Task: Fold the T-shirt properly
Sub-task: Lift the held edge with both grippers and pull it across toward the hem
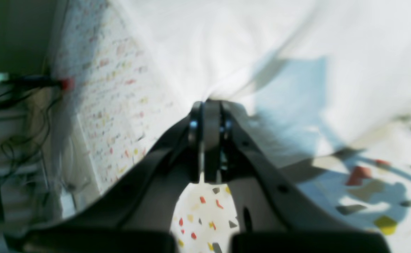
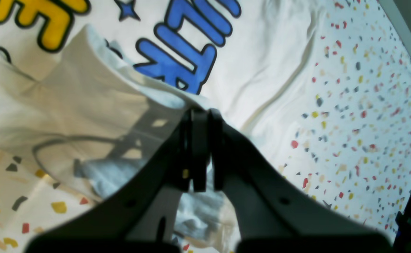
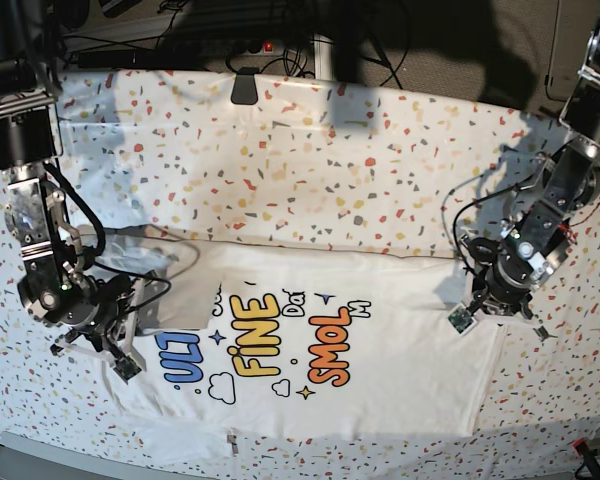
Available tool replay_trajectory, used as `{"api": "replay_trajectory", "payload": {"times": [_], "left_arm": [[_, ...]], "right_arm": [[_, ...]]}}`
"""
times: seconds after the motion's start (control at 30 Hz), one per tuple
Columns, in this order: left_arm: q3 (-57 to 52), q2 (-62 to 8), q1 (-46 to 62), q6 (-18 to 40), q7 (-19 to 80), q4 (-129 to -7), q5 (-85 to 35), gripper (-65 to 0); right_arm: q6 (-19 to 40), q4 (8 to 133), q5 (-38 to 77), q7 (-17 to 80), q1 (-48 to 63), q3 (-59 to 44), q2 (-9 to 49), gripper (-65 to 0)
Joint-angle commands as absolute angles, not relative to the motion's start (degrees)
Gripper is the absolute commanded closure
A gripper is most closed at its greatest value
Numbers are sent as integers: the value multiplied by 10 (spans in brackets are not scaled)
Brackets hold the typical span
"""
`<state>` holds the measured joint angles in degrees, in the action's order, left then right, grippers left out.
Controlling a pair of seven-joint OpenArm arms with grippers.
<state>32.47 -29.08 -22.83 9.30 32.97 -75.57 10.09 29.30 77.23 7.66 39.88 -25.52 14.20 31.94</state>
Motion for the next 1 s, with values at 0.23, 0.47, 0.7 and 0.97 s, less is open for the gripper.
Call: {"api": "replay_trajectory", "payload": {"times": [0.23,0.47,0.7,0.97], "left_arm": [[319,-284,-245,79,330,-757,123,0],[319,-284,-248,79,330,-757,125,0],[319,-284,-249,36,326,-757,141,0],[319,-284,-249,29,314,-757,141,0]], "right_arm": [[282,700,60,377,-324,137,309,0],[282,639,6,351,-362,137,264,0],[230,628,-33,343,-368,137,249,0],[218,628,-33,339,-368,137,249,0]]}}
